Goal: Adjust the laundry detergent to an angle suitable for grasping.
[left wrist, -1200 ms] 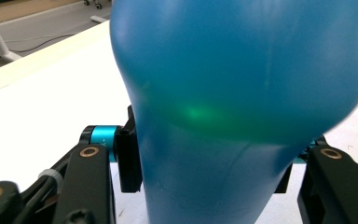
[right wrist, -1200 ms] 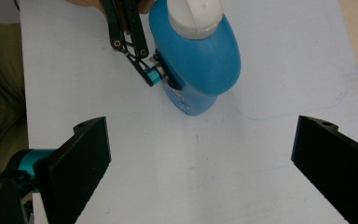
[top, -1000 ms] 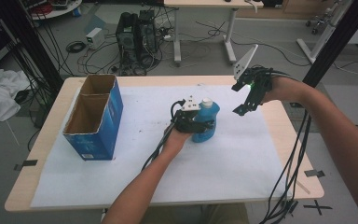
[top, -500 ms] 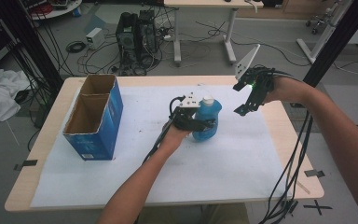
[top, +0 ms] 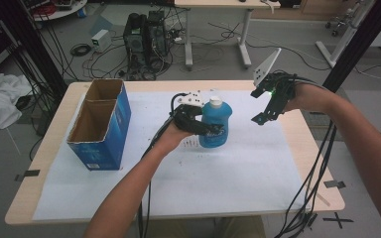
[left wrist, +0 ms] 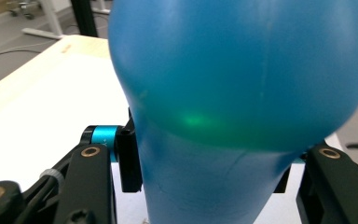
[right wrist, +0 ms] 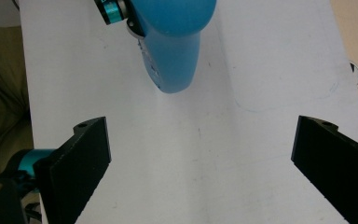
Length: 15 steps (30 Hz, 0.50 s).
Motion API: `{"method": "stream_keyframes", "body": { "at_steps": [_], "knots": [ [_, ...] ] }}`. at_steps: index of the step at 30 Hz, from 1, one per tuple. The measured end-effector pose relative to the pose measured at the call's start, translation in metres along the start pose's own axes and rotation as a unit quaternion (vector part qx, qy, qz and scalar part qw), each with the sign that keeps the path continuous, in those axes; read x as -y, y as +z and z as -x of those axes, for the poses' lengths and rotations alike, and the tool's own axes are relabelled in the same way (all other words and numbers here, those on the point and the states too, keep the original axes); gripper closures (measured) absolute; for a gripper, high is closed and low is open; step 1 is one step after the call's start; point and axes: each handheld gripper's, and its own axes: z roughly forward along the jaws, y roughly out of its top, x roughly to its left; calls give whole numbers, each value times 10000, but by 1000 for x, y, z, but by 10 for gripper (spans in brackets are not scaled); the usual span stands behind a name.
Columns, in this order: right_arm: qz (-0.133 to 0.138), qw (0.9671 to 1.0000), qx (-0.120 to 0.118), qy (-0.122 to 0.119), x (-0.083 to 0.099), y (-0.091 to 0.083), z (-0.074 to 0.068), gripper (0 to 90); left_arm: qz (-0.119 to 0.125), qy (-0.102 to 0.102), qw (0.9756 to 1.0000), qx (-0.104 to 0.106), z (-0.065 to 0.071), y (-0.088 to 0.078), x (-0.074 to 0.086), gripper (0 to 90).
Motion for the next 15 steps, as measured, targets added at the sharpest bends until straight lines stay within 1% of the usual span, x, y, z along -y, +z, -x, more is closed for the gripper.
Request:
{"method": "stream_keyframes", "body": {
  "at_steps": [1, 4, 5, 6, 8, 10, 11, 12, 14, 15],
  "knots": [
    [1, 10000, 6, -13, -1, 0, -1, 35, -11, 67, 10000, 37, 0, 0, 0, 447],
    [18, 10000, -10, -48, -3, -1, -2, 35, -96, 200, 9995, 238, -1, -2, 0, 447],
    [14, 10000, -10, -39, -3, 0, -3, 35, -82, 219, 9992, 317, 0, -2, 0, 447],
    [1, 10000, 0, -20, -4, 0, -4, 35, -114, 300, 9988, 375, 0, -2, 0, 447],
    [5, 10000, -1, -22, -4, 0, -4, 35, -123, 316, 9981, 520, 0, -2, 0, 447],
    [-11, 10000, -3, -12, -4, 0, -5, 35, -123, 355, 9974, 616, 1, -2, 1, 447],
    [7, 10000, -15, -57, -4, 0, -5, 35, -190, 414, 9968, 651, 1, -2, 1, 447],
    [7, 10000, -19, -53, -4, 0, -5, 35, -202, 457, 9962, 714, 2, -1, 1, 447],
    [-28, 10000, -1, 15, -4, -1, -6, 35, -268, 542, 9951, 787, 1, 0, 2, 447],
    [0, 10000, -18, 26, -4, -1, -7, 35, -293, 491, 9952, 798, 2, 1, 3, 447]
  ]
}}
